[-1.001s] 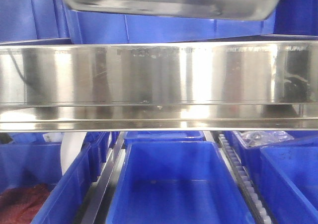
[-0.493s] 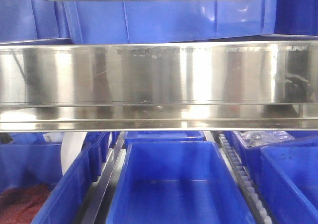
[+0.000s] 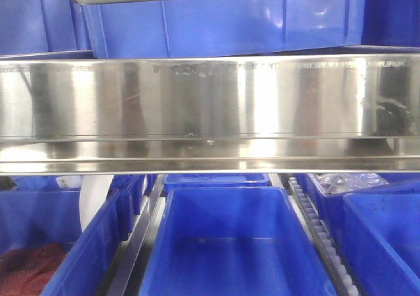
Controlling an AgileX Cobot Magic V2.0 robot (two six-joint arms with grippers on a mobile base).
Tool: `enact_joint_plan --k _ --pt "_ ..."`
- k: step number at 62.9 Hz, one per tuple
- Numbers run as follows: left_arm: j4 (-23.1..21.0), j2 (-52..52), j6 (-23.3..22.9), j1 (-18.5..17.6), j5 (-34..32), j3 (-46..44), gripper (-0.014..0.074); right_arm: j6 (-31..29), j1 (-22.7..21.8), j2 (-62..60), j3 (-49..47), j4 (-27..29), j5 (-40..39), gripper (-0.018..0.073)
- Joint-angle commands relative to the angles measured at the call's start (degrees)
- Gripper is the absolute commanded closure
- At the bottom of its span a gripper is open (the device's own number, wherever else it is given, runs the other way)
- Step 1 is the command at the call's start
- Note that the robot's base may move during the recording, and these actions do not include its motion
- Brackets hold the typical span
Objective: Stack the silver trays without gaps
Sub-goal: 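Hold the tray with both grippers and pull it off the shelf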
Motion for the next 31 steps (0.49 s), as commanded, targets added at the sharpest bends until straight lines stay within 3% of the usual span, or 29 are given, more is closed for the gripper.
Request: enact_joint_plan --k 1,31 --pt "2.81 -2.09 0.7 -0.61 3.62 -1.11 0.0637 -0.78 -0.02 -2.72 -2.52 -4.01 -2.09 0.0503" --pt "4.21 -2.01 -4.55 -0.61 -0.62 -1.25 0.0638 -0.78 -0.02 -2.72 -2.52 -4.9 -2.9 0.0503"
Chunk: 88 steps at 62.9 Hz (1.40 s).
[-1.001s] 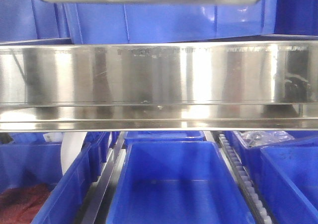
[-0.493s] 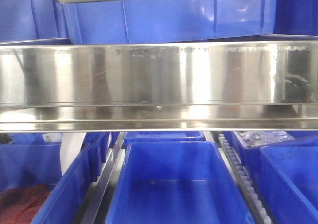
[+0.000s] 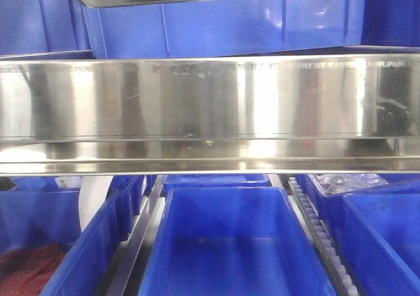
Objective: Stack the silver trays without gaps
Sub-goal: 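Hold the tray with both grippers and pull it off the shelf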
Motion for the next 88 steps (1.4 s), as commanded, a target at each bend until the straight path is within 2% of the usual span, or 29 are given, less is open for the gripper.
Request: enact_joint_plan --k 1,13,29,88 --pt "3.89 -2.12 -0.65 -0.37 -0.37 -1.25 0.0638 -0.78 -0.14 -2.72 -2.33 -3.76 -2.88 0.0503" --pt "4.53 -1.06 -0.65 -0.37 0.68 -1.35 0.0637 -0.78 -0.14 -2.6 -2.33 -3.76 -3.01 0.0503" --pt "6.28 0.5 -0.65 -2.83 1.21 -1.35 0.0637 -0.78 -0.07 -0.36 -2.33 -3.06 -2.42 0.0503" --pt "6.4 1.12 -0.65 -2.79 0.04 -1.35 0.0637 -0.88 -0.07 1.19 -2.27 -3.01 -2.03 0.0503"
